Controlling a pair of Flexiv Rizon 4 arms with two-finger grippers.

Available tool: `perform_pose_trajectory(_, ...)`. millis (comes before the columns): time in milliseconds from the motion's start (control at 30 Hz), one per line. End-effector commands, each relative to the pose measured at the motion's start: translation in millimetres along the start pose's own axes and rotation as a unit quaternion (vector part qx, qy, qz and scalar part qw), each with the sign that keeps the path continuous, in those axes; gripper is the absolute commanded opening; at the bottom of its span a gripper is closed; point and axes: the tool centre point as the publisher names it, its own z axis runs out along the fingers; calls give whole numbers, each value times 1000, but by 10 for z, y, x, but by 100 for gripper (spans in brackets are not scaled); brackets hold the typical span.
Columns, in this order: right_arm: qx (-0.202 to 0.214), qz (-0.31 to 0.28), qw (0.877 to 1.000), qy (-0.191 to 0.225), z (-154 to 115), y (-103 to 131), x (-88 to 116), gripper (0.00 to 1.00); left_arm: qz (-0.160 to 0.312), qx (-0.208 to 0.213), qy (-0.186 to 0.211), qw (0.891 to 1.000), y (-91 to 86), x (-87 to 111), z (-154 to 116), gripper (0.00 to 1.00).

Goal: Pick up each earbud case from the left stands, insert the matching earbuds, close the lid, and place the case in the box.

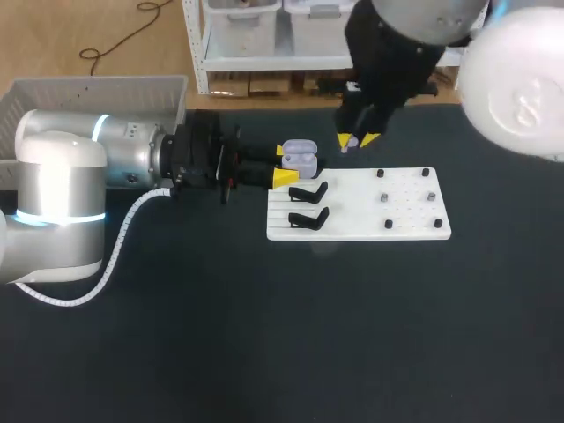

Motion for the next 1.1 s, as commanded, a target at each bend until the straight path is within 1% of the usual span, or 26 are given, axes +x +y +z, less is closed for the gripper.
perform_pose_trajectory(33, 11, -1, 999, 35, 148, 145, -127, 0, 1, -2, 0, 1000, -13, 2, 2, 0)
perform_pose_trajectory(500, 11, -1, 999, 35, 148, 145, -127, 0, 1, -2, 0, 1000, -13, 2, 2, 0)
perform_pose_trajectory(600, 0, -19, 999, 27, 140, 183, -174, 0, 1, -2, 0, 1000, -13, 2, 2, 0)
perform_pose_trajectory(733, -13, -57, 998, 29, 181, 248, -211, 0, 1, -2, 0, 1000, -13, 2, 2, 0)
perform_pose_trajectory(800, -8, -69, 997, 26, 208, 274, -225, 0, 1, -2, 0, 1000, -13, 2, 2, 0)
perform_pose_trajectory(900, -12, -87, 996, 26, 233, 313, -236, 0, 1, -2, 0, 1000, -13, 2, 2, 0)
perform_pose_trajectory(1100, -9, -121, 992, 34, 307, 376, -254, 0, 1, -2, 0, 1000, -13, 2, 2, 0)
